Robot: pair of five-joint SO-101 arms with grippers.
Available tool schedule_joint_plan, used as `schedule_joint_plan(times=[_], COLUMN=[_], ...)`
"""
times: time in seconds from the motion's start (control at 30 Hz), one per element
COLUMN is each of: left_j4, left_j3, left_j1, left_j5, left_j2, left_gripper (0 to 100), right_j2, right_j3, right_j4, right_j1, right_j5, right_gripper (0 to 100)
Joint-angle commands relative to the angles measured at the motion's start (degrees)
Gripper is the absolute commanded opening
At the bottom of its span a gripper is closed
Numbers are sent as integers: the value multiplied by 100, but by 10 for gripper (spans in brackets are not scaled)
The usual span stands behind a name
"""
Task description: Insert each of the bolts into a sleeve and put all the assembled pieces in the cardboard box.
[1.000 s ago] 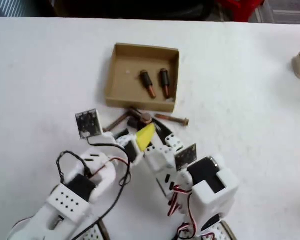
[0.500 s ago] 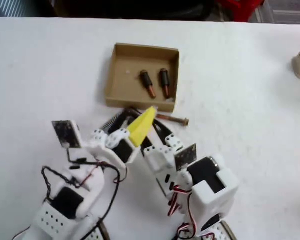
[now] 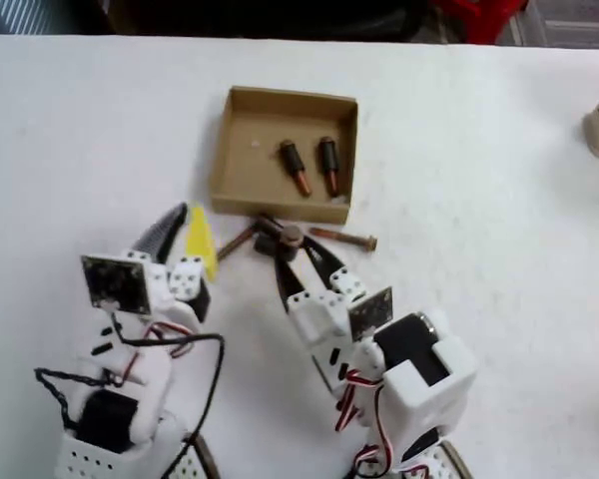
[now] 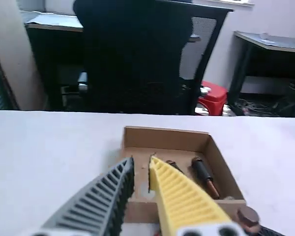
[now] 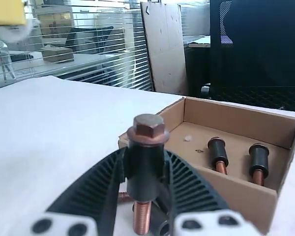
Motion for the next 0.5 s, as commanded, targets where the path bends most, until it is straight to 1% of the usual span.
schedule_joint_plan(times=[0.0, 0.2, 0.37, 0.47], left_j4=[18, 325, 334, 800], left_j3=[-79, 431, 1125, 1125], left_j1=[-514, -1323, -1903, -2141], left_j5=[26, 18, 18, 18], left_j2=[-84, -84, -84, -75], left_gripper=[102, 101, 101, 101], right_j2=[-277, -277, -286, -286], right_j3=[53, 62, 62, 62], right_j4=[-127, -127, -127, -127], right_j1=[84, 92, 101, 101], right_j5=[-18, -18, -18, -18], right_gripper=[17, 17, 17, 16])
